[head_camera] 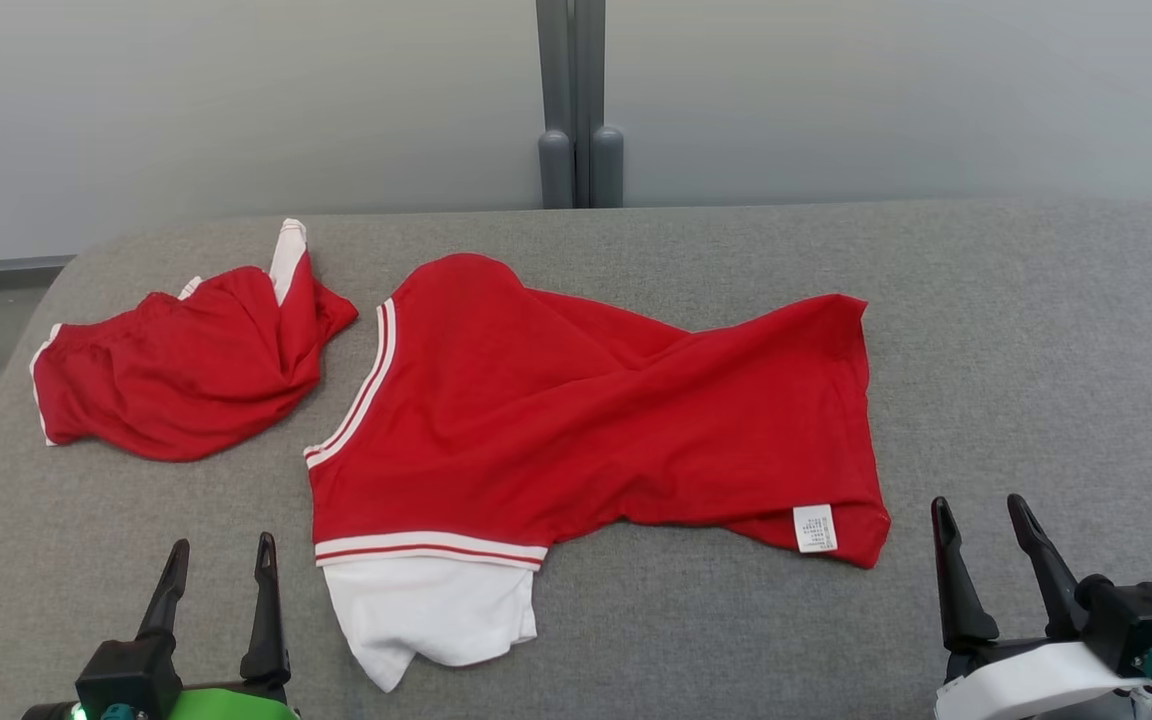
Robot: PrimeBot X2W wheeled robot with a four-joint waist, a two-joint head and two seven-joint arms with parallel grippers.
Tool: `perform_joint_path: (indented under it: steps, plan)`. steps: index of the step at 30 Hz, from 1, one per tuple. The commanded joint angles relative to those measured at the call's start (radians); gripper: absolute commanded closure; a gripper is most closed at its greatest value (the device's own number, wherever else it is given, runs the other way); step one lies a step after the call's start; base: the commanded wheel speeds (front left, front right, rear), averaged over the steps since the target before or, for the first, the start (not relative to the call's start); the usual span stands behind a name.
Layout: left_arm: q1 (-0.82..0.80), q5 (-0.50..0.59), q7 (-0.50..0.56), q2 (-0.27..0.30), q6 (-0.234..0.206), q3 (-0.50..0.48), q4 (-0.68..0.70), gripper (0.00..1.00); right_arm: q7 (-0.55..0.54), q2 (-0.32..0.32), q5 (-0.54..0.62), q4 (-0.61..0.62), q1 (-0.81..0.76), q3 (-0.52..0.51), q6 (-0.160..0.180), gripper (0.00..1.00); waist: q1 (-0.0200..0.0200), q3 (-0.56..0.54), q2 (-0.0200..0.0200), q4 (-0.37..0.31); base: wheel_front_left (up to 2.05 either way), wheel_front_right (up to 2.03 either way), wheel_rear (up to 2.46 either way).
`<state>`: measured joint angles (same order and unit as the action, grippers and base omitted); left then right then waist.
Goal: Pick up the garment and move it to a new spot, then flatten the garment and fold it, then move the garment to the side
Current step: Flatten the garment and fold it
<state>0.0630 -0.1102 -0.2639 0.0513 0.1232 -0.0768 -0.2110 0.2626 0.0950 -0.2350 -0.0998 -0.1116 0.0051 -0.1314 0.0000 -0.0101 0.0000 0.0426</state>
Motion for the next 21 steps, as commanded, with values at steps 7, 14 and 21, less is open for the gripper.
perform_joint_path:
  steps: [7,14,21]
  plan:
    - [0.004,0.007,-0.001,0.001,0.004,-0.001,-0.004,0.0,0.003,-0.004,0.007,-0.011,0.009,0.001,0.001,0.0,0.0,-0.003,0.0,0.005,0.0,0.0,0.0]
    - [0.02,-0.021,0.0,0.0,0.007,0.024,-0.049,0.0,0.003,-0.007,0.009,-0.037,0.032,0.001,0.001,0.0,0.0,0.004,0.0,0.002,0.0,0.0,0.0]
    - [0.005,-0.046,-0.001,0.0,0.007,0.109,-0.15,0.0,-0.003,0.013,0.024,-0.158,0.118,-0.004,0.001,0.0,0.0,0.033,0.0,0.011,0.0,0.0,0.0]
